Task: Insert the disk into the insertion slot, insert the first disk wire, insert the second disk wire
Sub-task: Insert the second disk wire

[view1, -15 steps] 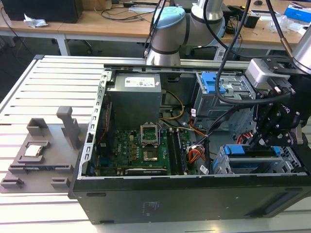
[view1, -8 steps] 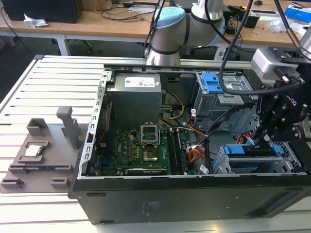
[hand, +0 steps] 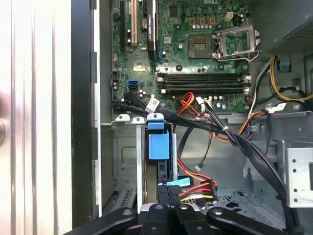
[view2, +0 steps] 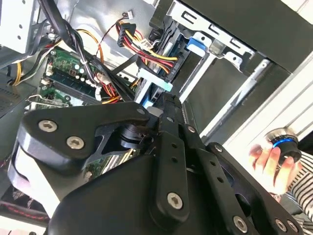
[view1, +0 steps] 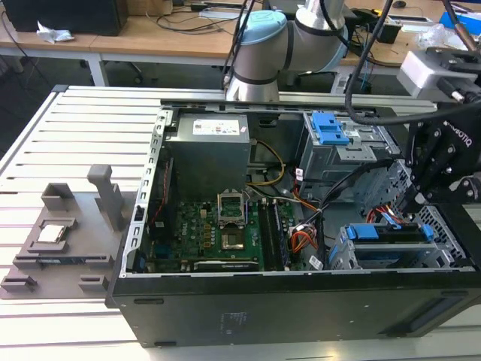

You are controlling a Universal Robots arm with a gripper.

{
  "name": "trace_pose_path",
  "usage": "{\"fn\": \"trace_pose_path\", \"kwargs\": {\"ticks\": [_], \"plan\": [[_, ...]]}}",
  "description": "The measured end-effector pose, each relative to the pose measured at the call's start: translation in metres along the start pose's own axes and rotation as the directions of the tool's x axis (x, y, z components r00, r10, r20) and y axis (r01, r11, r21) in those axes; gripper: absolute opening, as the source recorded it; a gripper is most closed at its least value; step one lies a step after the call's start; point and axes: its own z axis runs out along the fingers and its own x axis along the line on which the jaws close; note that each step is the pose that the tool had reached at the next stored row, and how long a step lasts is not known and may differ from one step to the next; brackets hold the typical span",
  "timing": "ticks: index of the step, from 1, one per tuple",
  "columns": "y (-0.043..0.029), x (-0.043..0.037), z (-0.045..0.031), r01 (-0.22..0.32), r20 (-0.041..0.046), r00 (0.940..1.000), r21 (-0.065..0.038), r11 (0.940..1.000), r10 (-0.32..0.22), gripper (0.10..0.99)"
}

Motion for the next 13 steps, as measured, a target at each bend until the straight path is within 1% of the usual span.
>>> {"fn": "trace_pose_path", "kwargs": {"ticks": [1, 4, 13], "plan": [[0.0003, 0.0000, -0.0057, 0.000, -0.0004, 1.0000, 0.000, 1.0000, 0.000, 0.106], [0.0008, 0.0001, -0.0150, 0.000, -0.0008, 1.0000, 0.000, 1.0000, 0.000, 0.106], [0.0009, 0.0002, -0.0161, 0.000, -0.0006, 1.0000, 0.000, 1.0000, 0.000, 0.106]]}}
